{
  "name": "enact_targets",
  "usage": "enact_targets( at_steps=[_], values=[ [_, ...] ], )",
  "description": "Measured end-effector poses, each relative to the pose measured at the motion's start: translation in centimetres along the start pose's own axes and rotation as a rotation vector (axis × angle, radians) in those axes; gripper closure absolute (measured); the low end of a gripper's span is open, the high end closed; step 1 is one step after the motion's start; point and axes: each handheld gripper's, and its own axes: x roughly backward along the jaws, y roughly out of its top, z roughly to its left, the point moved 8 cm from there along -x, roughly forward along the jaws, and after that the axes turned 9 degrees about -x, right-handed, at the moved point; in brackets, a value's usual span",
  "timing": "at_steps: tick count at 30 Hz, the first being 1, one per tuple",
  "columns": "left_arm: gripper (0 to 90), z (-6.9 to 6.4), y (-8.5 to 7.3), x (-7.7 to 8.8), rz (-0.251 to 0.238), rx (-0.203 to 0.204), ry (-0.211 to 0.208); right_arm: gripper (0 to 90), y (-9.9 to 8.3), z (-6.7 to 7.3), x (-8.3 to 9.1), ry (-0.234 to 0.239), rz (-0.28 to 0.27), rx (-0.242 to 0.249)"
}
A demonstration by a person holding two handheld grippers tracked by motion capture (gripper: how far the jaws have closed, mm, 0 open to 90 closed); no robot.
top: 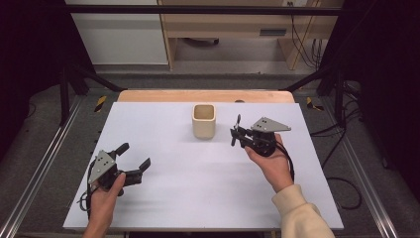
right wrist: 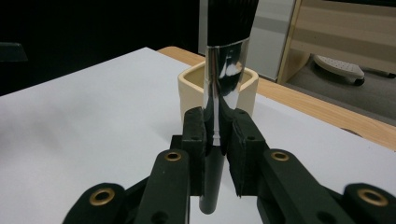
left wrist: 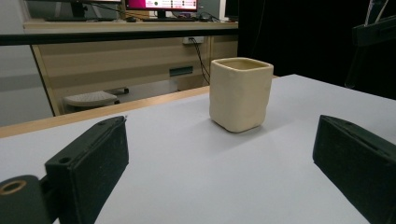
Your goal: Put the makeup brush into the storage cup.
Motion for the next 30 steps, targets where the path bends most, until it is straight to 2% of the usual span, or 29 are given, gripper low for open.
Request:
enact_targets(
  at_steps=[3, 6, 8, 10, 13, 16, 18, 20, 22, 24, 26, 30],
  values=[
    [3.0, 0.2, 0.1, 0.2, -0.021, 0.03, 0.0, 78.2, 0.1, -0.2, -0.1, 0.005, -0.004, -0.01],
    [3.0, 0.5, 0.0, 0.2, -0.012, 0.019, 0.013, 78.2, 0.5, -0.6, -0.1, 0.006, -0.015, -0.022],
    [3.0, 0.6, 0.0, 0.3, -0.017, 0.031, 0.017, 78.2, 0.6, -0.7, -0.2, 0.009, -0.016, -0.026],
    [3.0, 0.7, 0.0, 0.4, -0.016, 0.024, 0.022, 78.2, 0.6, -0.8, -0.3, 0.006, -0.013, -0.026],
    [3.0, 0.9, 0.1, 0.5, -0.029, 0.051, 0.022, 78.2, 0.8, -0.7, -0.5, 0.011, -0.023, -0.023],
    [3.0, 1.5, 0.1, 0.8, -0.027, 0.044, 0.037, 78.2, 1.2, -0.7, -0.9, 0.006, -0.014, -0.025],
    [3.0, 1.8, 0.1, 0.9, -0.041, 0.069, 0.043, 78.2, 1.6, -0.9, -1.2, 0.007, -0.019, -0.028],
    [3.0, 2.1, 0.0, 0.9, -0.031, 0.054, 0.05, 78.2, 2.0, -0.9, -1.4, 0.002, -0.012, -0.021],
    [3.0, 2.2, 0.0, 1.0, -0.039, 0.075, 0.051, 78.2, 2.5, -0.8, -1.5, 0.009, -0.025, -0.024],
    [3.0, 2.3, 0.0, 1.0, -0.035, 0.062, 0.052, 78.2, 3.0, -0.9, -1.6, 0.001, -0.02, -0.019],
    [3.0, 2.3, 0.1, 1.0, -0.04, 0.074, 0.051, 78.2, 3.3, -1.0, -1.6, 0.002, -0.028, -0.021],
    [3.0, 2.3, 0.1, 1.0, -0.033, 0.057, 0.055, 78.2, 4.1, -1.1, -1.5, -0.008, -0.04, -0.011]
  ],
)
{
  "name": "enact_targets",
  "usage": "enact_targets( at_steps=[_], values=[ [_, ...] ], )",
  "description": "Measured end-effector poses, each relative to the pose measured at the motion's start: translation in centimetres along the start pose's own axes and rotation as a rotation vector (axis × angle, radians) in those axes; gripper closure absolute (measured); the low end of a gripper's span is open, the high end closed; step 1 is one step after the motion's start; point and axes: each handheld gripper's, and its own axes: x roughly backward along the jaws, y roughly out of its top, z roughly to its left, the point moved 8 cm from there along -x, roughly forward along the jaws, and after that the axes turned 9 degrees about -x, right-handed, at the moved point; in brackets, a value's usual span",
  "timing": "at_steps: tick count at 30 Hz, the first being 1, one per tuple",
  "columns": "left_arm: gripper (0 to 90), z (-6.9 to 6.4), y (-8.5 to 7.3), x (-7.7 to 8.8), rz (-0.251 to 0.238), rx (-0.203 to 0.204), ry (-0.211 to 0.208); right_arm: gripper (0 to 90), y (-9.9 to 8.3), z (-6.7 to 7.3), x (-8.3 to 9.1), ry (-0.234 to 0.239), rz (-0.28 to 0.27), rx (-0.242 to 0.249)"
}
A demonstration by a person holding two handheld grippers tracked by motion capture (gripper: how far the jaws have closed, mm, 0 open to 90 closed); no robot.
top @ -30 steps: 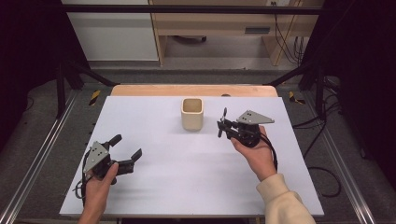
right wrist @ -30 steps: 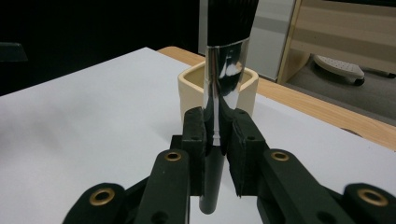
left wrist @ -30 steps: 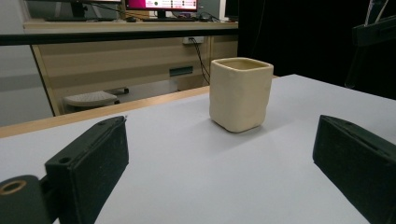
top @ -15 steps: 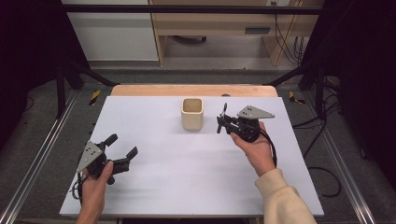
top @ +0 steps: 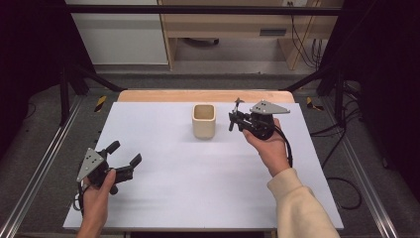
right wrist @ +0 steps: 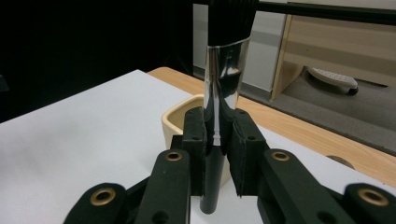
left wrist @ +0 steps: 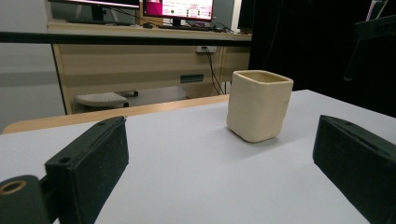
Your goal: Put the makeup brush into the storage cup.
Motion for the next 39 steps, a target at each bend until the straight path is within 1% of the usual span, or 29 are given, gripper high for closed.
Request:
enact_targets(
  at_steps=[3, 6, 9, 11, 13, 18, 20, 22, 24, 26, 29, 34, 39],
  values=[
    [3.0, -0.1, 0.1, 0.1, -0.005, -0.002, 0.001, 78.2, 0.2, 0.2, -0.1, -0.006, -0.002, 0.001],
    [3.0, -0.3, -0.1, -0.1, 0.007, -0.012, -0.007, 78.2, 0.6, 0.4, -0.3, -0.008, -0.009, 0.017],
    [3.0, -0.4, -0.1, -0.2, 0.004, -0.007, -0.015, 78.2, 1.0, 0.6, -0.4, -0.009, -0.018, 0.011],
    [3.0, -0.4, -0.2, -0.4, 0.014, -0.022, -0.017, 78.3, 1.3, 0.6, -0.3, -0.012, -0.023, 0.019],
    [3.0, -0.3, -0.1, -0.4, 0.009, -0.017, -0.011, 78.3, 1.5, 0.5, -0.3, -0.017, -0.024, 0.025],
    [3.0, -0.5, -0.1, -0.3, 0.016, -0.039, -0.015, 78.3, 1.7, 0.6, -0.6, -0.024, -0.031, 0.047],
    [3.0, -0.6, -0.1, -0.3, 0.01, -0.029, -0.02, 78.3, 1.9, 0.5, -0.9, -0.022, -0.038, 0.039],
    [2.9, -0.5, -0.1, -0.3, 0.008, -0.029, -0.022, 78.3, 2.1, 0.4, -1.2, -0.021, -0.041, 0.039],
    [3.0, -0.6, -0.2, -0.4, 0.019, -0.043, -0.02, 78.3, 2.2, 0.2, -1.5, -0.033, -0.042, 0.039],
    [2.9, -0.7, -0.2, -0.4, 0.019, -0.046, -0.022, 78.3, 2.2, 0.1, -1.8, -0.038, -0.049, 0.03],
    [2.6, -1.0, -0.2, -0.5, 0.024, -0.066, -0.029, 78.3, 2.3, 0.1, -2.2, -0.04, -0.057, 0.019],
    [2.5, -1.2, -0.2, -0.6, 0.026, -0.07, -0.037, 78.3, 2.6, 0.3, -2.9, -0.043, -0.065, 0.013],
    [2.4, -0.9, -0.3, -0.6, 0.028, -0.06, -0.032, 78.3, 3.2, 0.4, -3.7, -0.044, -0.074, 0.01]
  ],
)
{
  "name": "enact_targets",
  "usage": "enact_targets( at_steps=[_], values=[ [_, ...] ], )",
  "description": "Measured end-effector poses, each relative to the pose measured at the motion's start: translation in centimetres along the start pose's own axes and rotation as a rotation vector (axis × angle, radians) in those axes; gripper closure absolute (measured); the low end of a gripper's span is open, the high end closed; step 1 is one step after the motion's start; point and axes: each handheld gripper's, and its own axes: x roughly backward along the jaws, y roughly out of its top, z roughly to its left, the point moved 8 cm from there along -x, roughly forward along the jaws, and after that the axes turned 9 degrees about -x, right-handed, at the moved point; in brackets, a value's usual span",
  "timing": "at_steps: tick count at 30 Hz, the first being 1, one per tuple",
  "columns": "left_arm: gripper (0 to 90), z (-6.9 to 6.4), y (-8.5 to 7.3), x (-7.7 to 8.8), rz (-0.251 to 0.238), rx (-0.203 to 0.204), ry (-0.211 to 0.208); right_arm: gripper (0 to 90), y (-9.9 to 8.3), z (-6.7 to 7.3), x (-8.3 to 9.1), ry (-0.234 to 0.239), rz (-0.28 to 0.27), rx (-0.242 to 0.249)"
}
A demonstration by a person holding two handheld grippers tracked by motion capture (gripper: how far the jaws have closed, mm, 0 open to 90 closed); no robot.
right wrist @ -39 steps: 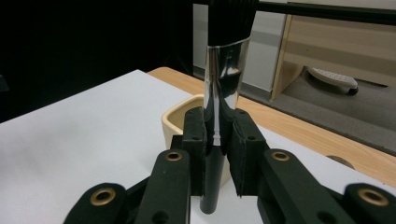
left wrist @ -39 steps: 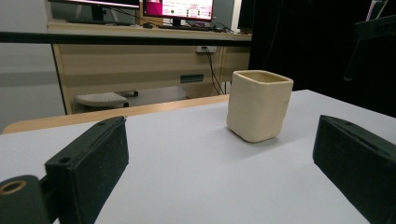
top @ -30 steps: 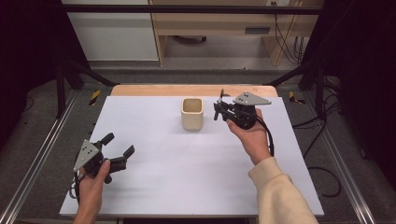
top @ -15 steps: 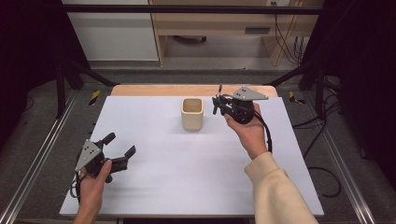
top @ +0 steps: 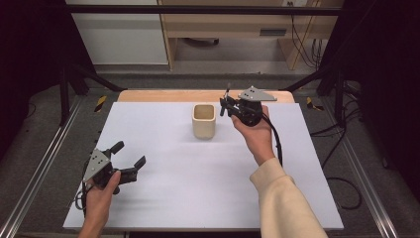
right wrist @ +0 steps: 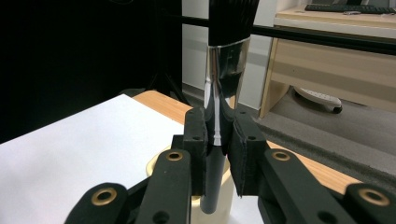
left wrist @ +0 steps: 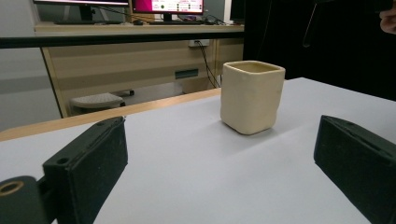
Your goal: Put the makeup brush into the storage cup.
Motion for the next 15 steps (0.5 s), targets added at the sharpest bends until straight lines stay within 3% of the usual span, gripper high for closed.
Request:
enact_targets(
  at_steps=[3, 15],
  values=[
    [2.3, 0.2, 0.1, 0.1, -0.011, 0.013, 0.002, 78.3, 0.1, 0.0, -0.4, 0.002, -0.001, -0.007],
    [2.3, -0.1, 0.0, 0.0, -0.003, 0.001, -0.006, 78.3, -0.1, 1.2, -1.8, 0.019, -0.014, -0.006]
  ],
)
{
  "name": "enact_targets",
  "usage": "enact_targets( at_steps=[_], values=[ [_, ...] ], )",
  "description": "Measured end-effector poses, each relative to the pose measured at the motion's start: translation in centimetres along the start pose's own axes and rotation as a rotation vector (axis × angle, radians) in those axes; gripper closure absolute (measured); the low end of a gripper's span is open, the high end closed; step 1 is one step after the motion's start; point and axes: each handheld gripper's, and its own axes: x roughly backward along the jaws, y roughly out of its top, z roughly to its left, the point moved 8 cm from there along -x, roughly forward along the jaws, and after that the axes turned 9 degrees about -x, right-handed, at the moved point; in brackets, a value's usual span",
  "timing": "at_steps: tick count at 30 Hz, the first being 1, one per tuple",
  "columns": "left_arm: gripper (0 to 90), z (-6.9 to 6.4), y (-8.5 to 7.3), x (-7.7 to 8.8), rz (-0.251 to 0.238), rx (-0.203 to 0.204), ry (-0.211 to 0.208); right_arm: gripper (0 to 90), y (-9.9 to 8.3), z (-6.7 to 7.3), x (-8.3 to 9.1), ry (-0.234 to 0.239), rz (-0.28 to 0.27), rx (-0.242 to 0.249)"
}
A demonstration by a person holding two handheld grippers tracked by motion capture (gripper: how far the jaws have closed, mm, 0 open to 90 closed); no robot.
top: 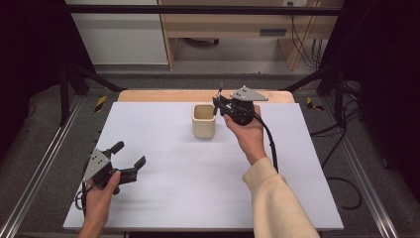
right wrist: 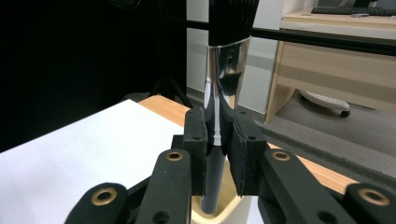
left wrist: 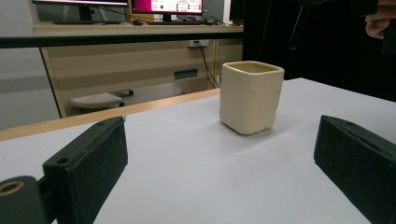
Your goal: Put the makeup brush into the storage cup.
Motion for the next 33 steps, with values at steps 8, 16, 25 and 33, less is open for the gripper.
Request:
enact_targets(
  at_steps=[8, 16, 25, 33],
  values=[
    [2.3, 0.1, 0.1, 0.1, -0.004, 0.003, 0.003, 78.3, -0.3, 0.0, -0.3, 0.002, 0.003, 0.004],
    [2.4, 0.1, 0.1, 0.1, -0.003, 0.002, 0.002, 78.3, -0.6, -0.1, -0.9, -0.002, 0.002, 0.008],
    [2.3, 0.0, 0.1, 0.0, -0.003, -0.001, -0.002, 78.3, -1.0, -0.3, -1.6, -0.007, -0.006, 0.005],
    [2.3, 0.0, 0.1, 0.0, -0.004, -0.003, -0.004, 78.3, -1.6, -0.3, -2.4, -0.01, 0.002, 0.004]
  ],
)
